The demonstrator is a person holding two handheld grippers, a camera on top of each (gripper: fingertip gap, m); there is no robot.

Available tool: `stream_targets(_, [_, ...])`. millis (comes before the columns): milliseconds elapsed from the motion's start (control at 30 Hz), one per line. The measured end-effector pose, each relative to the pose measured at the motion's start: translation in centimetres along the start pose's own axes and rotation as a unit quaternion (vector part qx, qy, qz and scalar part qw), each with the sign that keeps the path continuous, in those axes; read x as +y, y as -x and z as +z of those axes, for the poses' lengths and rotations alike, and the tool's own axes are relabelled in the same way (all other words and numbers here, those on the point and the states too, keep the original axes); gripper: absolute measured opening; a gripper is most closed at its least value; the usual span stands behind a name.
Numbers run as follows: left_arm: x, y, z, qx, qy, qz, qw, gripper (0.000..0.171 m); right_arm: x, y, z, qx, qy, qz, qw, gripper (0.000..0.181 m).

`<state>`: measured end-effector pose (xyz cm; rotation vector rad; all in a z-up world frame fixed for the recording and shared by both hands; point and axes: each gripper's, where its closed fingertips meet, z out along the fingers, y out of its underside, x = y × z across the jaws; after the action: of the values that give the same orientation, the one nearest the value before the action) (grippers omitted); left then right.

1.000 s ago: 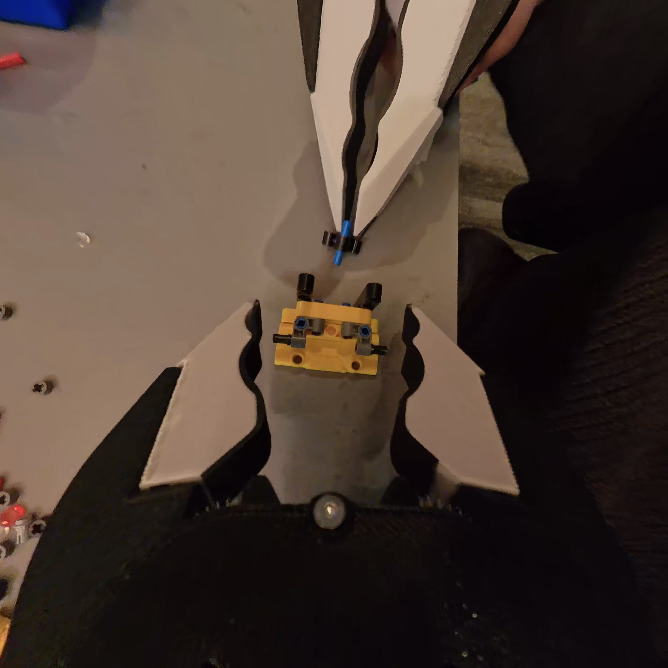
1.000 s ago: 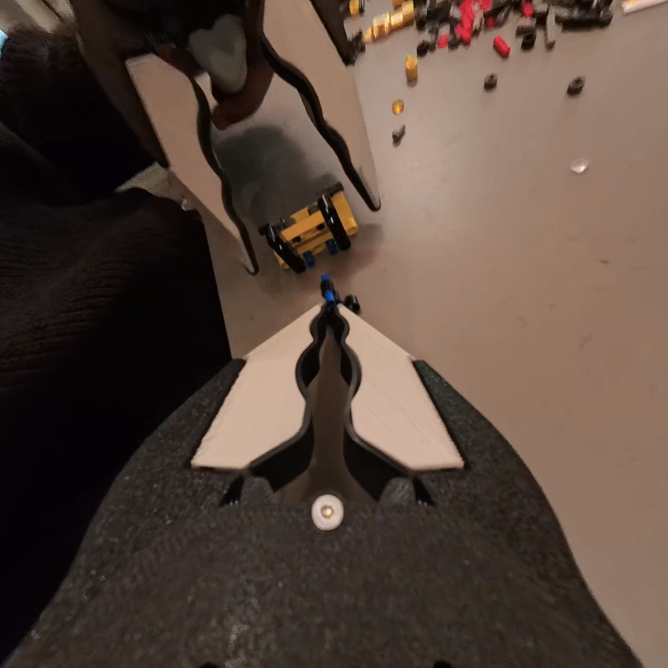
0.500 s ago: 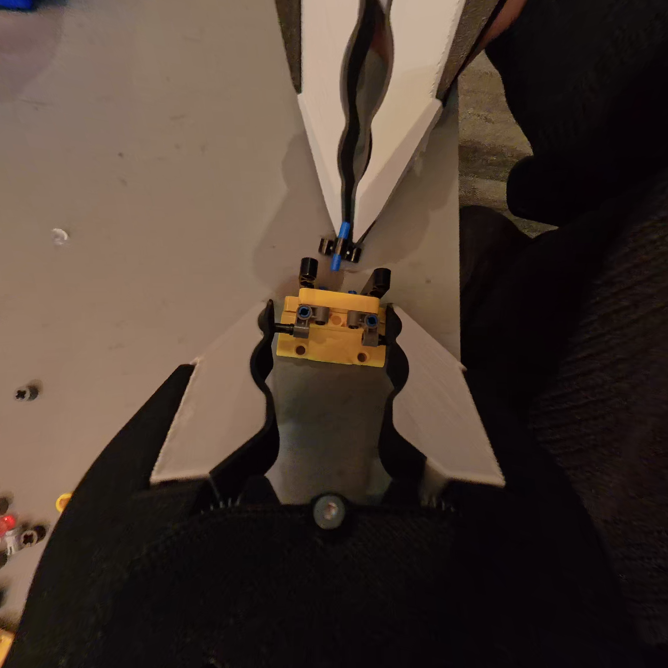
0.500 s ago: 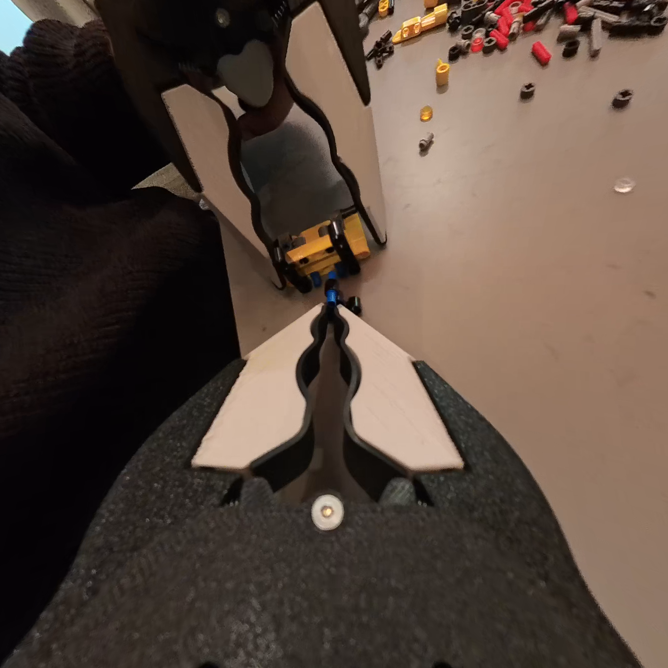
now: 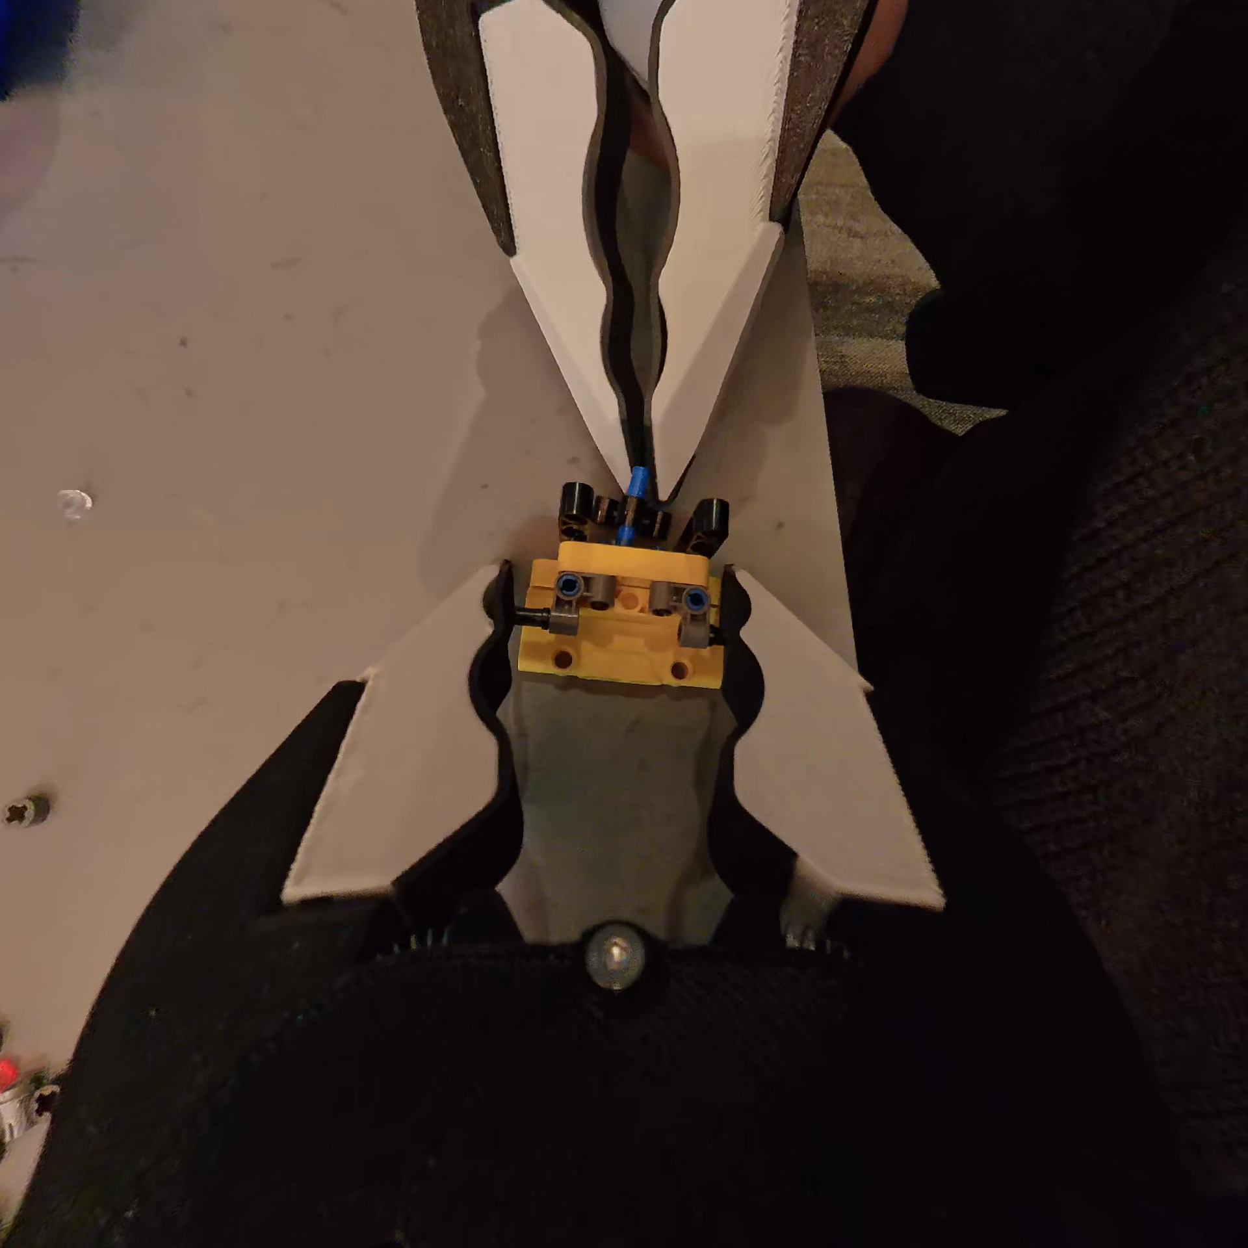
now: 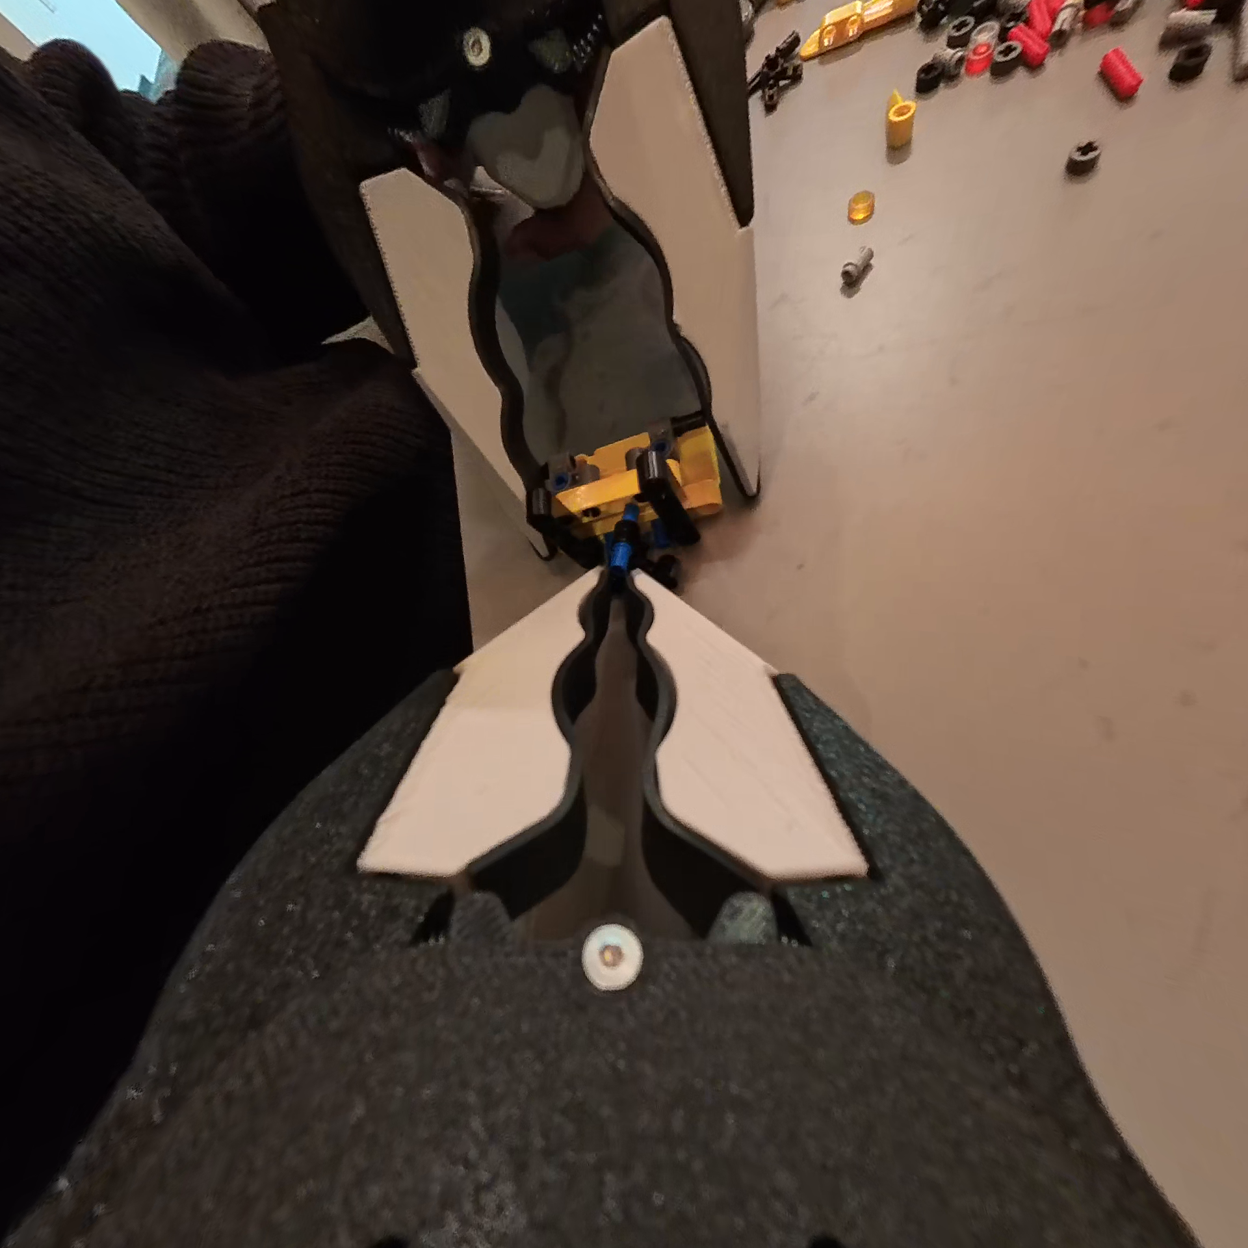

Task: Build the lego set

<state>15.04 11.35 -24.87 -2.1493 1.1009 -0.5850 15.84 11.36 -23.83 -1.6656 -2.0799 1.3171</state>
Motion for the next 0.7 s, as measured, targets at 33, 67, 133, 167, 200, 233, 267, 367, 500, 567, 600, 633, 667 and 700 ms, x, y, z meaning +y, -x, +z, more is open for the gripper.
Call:
stream_targets(33, [0.0, 0.0, 0.0, 0.003, -0.002, 0.002, 1.000, 0.060, 0.0, 0.2, 0.1, -0.009, 0.002, -0.001, 1.000, 0.002])
stream_targets(67, [0.0, 0.0, 0.0, 0.006, -0.005, 0.002, 1.000, 0.060, 0.1, 0.4, 0.1, -0.021, 0.006, -0.003, 1.000, 0.002])
stream_targets(133, [0.0, 0.1, -0.1, 0.010, -0.007, 0.002, 1.000, 0.060, 0.3, 0.7, 0.1, -0.040, 0.014, -0.004, 0.999, 0.003])
stream_targets(167, [0.0, 0.1, -0.1, 0.011, -0.006, 0.003, 1.000, 0.060, 0.3, 0.7, 0.0, -0.043, 0.017, -0.003, 0.999, 0.003])
stream_targets(200, [0.0, 0.1, -0.1, 0.011, -0.006, 0.004, 1.000, 0.060, 0.3, 0.6, -0.1, -0.046, 0.019, -0.001, 0.999, 0.003])
stream_targets(233, [0.0, 0.1, -0.1, 0.011, -0.006, 0.005, 1.000, 0.060, 0.3, 0.5, -0.1, -0.048, 0.021, 0.000, 0.999, 0.003])
stream_targets(267, [0.0, 0.1, -0.1, 0.010, -0.006, 0.005, 1.000, 0.060, 0.2, 0.5, 0.0, -0.051, 0.023, 0.000, 0.998, 0.003])
stream_targets(367, [0.0, 0.2, -0.1, 0.011, -0.006, 0.003, 1.000, 0.059, 0.2, 0.5, 0.1, -0.051, 0.029, -0.002, 0.998, 0.003])
stream_targets(500, [0.0, 0.2, -0.1, 0.008, -0.006, 0.002, 1.000, 0.059, 0.3, 0.5, 0.0, -0.031, 0.036, -0.021, 0.999, 0.007])
stream_targets(567, [0.0, 0.2, -0.1, 0.008, -0.006, 0.001, 1.000, 0.059, 0.3, 0.6, -0.2, -0.019, 0.040, -0.033, 0.998, 0.014])
stream_targets(600, [0.1, 0.2, -0.1, 0.008, -0.005, 0.001, 1.000, 0.059, 0.4, 0.6, -0.4, -0.011, 0.043, -0.036, 0.998, 0.016])
stream_targets(633, [0.1, 0.2, -0.1, 0.008, -0.005, 0.001, 1.000, 0.059, 0.4, 0.5, -0.6, -0.002, 0.046, -0.041, 0.998, 0.018])
stream_targets(667, [0.1, 0.1, -0.1, 0.007, -0.005, 0.001, 1.000, 0.059, 0.4, 0.4, -0.7, 0.008, 0.048, -0.047, 0.998, 0.020])
stream_targets(700, [0.1, 0.2, -0.1, 0.007, -0.004, 0.001, 1.000, 0.059, 0.5, 0.3, -0.9, 0.018, 0.051, -0.054, 0.997, 0.020])
